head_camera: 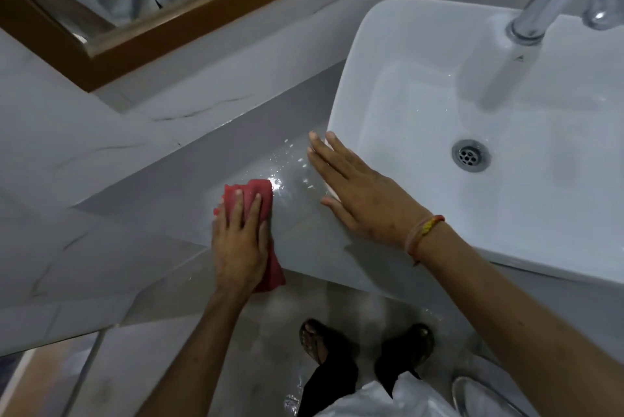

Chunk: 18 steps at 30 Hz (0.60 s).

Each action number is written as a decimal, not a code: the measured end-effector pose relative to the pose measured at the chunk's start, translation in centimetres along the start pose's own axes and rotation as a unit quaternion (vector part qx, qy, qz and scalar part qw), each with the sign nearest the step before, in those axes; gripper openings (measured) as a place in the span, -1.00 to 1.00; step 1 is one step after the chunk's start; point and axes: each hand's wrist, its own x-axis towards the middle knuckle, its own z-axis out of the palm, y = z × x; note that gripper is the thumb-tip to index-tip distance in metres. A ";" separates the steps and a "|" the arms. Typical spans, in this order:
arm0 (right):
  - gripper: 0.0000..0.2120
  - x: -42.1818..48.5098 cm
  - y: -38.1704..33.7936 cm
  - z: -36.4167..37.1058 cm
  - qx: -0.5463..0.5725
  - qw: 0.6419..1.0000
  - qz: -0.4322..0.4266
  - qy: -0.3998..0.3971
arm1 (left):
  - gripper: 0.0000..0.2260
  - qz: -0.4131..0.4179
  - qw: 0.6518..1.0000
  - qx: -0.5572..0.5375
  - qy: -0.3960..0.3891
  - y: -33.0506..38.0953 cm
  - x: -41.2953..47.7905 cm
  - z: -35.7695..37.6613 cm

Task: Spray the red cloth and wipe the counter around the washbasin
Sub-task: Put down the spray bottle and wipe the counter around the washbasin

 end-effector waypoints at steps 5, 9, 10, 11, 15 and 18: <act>-0.39 0.0 -0.1 0.0 0.005 1.000 0.006 0.007 | -0.44 -0.013 0.999 0.041 -0.013 -0.5 1.8 0.1; -0.38 0.1 -0.1 0.1 0.017 1.000 0.009 -0.004 | -0.45 -0.013 0.999 0.040 -0.005 0.3 4.7 0.2; -0.38 0.1 -0.2 0.0 0.015 1.000 0.009 -0.005 | -0.45 -0.009 0.999 0.037 0.001 0.8 5.8 0.2; -0.38 0.0 -0.2 0.0 0.015 1.000 0.009 -0.005 | -0.45 -0.004 0.999 0.033 0.006 1.3 7.0 0.2; -0.39 -0.1 -0.4 -0.1 0.016 1.000 0.015 -0.009 | -0.48 0.033 0.999 0.024 0.012 3.5 12.1 0.4; -0.39 0.0 -0.5 -0.1 0.007 1.000 0.012 -0.006 | -0.48 0.079 0.996 0.042 -0.010 5.1 14.4 0.7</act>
